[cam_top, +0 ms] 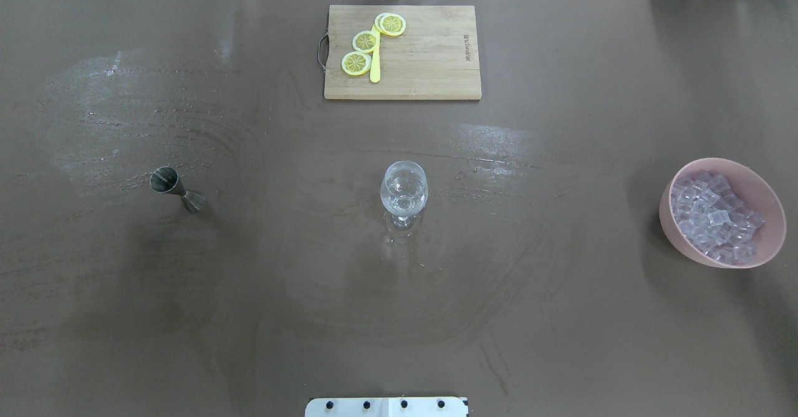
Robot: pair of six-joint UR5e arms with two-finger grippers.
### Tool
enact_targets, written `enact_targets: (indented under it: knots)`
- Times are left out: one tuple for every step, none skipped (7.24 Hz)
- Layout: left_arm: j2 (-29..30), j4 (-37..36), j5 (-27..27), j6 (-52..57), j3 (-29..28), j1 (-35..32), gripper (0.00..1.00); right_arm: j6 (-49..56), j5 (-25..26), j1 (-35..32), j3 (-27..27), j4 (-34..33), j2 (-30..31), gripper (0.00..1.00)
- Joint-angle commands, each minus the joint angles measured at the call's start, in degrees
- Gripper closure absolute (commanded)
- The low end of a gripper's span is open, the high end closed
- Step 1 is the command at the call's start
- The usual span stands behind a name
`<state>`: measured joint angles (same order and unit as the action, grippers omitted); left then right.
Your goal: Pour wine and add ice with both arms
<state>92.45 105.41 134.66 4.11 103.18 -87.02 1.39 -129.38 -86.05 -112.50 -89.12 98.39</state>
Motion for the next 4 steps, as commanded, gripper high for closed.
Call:
enact_targets:
  knots:
    - [2.6,6.5,0.1,-0.8,-0.1,2.5,0.02,-0.1,-0.1,0.0,0.1,0.2,0.1,0.01]
    - [2.4,11.3,0.0,-6.3,-0.2,4.6,0.02,-0.2,-0.1,0.0,0.1,0.2,0.3,0.01]
    - [0.7,20.6,-0.5,-15.5,-0.5,8.1,0.02,-0.2,-0.1,0.0,0.1,0.1,0.3,0.0]
    - [-1.0,29.6,-1.4,-25.5,-0.4,11.8,0.02,-0.2,-0.1,0.0,0.1,0.1,0.4,0.01]
